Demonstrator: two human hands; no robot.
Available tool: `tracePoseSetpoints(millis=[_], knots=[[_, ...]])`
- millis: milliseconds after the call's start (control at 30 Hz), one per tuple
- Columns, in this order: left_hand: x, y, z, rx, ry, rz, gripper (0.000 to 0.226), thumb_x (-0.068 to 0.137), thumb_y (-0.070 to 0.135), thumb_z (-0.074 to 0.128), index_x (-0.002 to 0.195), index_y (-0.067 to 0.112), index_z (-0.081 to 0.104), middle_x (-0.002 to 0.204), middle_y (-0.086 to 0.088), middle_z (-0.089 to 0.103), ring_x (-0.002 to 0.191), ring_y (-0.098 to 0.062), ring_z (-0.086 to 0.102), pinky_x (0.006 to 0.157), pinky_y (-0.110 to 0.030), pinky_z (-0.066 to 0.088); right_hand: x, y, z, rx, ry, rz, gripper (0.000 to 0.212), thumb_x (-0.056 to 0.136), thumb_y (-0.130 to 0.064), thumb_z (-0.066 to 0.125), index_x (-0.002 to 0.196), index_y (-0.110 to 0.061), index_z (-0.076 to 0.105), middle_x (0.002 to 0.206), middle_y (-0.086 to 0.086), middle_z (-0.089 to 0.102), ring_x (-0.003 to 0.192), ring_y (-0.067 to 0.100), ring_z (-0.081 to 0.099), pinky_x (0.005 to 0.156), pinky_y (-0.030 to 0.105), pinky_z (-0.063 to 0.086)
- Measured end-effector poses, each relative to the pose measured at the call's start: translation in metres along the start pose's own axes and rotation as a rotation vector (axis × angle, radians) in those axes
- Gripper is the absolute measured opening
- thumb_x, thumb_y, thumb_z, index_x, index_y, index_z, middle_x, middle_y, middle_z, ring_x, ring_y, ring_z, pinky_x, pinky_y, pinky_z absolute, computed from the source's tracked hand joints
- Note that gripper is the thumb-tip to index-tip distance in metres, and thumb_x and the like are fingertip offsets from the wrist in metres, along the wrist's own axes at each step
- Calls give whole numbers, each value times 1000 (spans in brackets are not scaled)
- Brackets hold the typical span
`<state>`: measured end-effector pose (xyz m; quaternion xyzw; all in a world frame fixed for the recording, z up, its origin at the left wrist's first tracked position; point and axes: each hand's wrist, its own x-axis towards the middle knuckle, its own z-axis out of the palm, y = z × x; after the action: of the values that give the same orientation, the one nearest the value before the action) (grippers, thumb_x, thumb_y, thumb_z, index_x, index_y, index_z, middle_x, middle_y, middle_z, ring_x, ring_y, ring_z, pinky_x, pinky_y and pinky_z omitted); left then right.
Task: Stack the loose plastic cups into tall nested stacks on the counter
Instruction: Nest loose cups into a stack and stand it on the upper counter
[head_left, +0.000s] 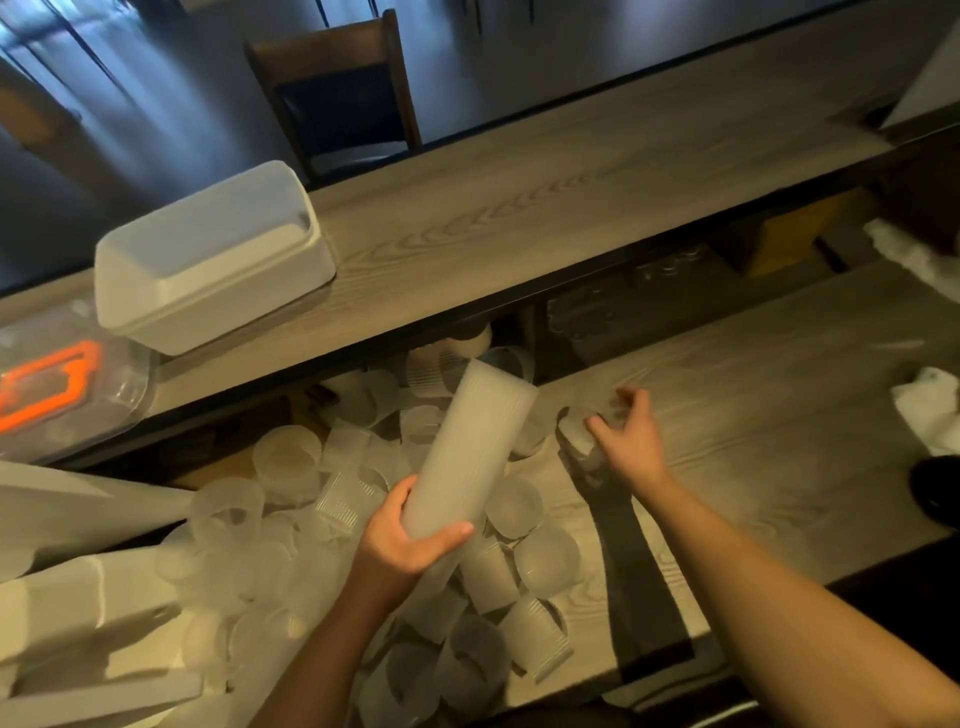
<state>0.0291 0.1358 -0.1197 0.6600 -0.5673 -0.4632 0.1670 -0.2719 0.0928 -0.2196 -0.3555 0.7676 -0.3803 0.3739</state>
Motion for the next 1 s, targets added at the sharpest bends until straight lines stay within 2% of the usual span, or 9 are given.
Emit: tracePoseSetpoints(millis=[67,133,200,333,467,567,700,867,1000], knots=[[0,2,3,7,-13,12,74,64,43,91,122,32,47,110,17,54,96,0,56,66,-12,48,-12,-11,-6,104,-28,-40,67,90,-31,73,147,-24,39,132,-6,51,124,13,49,101,34,47],[-1,6,6,28,-29,26,68,71,28,89,121,31,44,106,21,50,93,4,52,65,-9,47,-23,-27,-14,213,-49,-56,58,93,-36,67,145,-26,43,118,-17,53,115,6,51,93,22,44],[0,8,8,52,-41,42,67,71,25,89,119,32,42,105,22,49,91,7,50,64,-6,45,-32,-43,-23,305,-60,-84,47,96,-40,62,138,-25,51,114,-18,55,110,3,54,85,15,43],[0,11,8,78,-68,83,71,67,34,90,122,34,45,111,16,55,95,2,54,67,-10,45,-45,-67,-39,446,-142,-145,45,95,-44,61,132,-19,59,119,-6,65,113,11,61,88,19,49],[-3,13,7,122,-95,147,77,65,41,91,126,36,43,116,19,54,99,0,56,69,-12,47,-52,-85,-50,394,-196,-218,56,85,-49,60,137,-27,57,126,-14,61,113,-1,57,86,15,48],[-6,9,5,141,-102,181,80,64,45,90,128,38,44,119,19,54,103,-2,57,70,-13,48,-54,-91,-55,334,-247,-256,53,84,-48,61,133,-29,59,124,-15,59,115,2,55,90,19,47],[-9,2,-1,156,-110,192,84,61,52,89,132,42,44,122,22,53,108,-2,56,82,-21,51,-59,-94,-61,246,-310,-273,53,83,-49,62,132,-31,60,124,-17,60,118,2,53,96,23,46],[-14,-3,-6,191,-140,235,90,56,60,87,135,41,47,124,25,55,111,-1,56,91,-31,54,-66,-99,-65,206,-376,-250,57,83,-55,56,134,-30,60,122,-19,59,113,-1,55,86,17,43],[-19,1,-3,175,-126,251,85,59,59,86,132,41,47,121,24,54,108,1,56,88,-30,55,-81,-101,-54,198,-382,-249,64,85,-56,54,141,-26,52,130,-14,56,117,-3,51,89,14,41]])
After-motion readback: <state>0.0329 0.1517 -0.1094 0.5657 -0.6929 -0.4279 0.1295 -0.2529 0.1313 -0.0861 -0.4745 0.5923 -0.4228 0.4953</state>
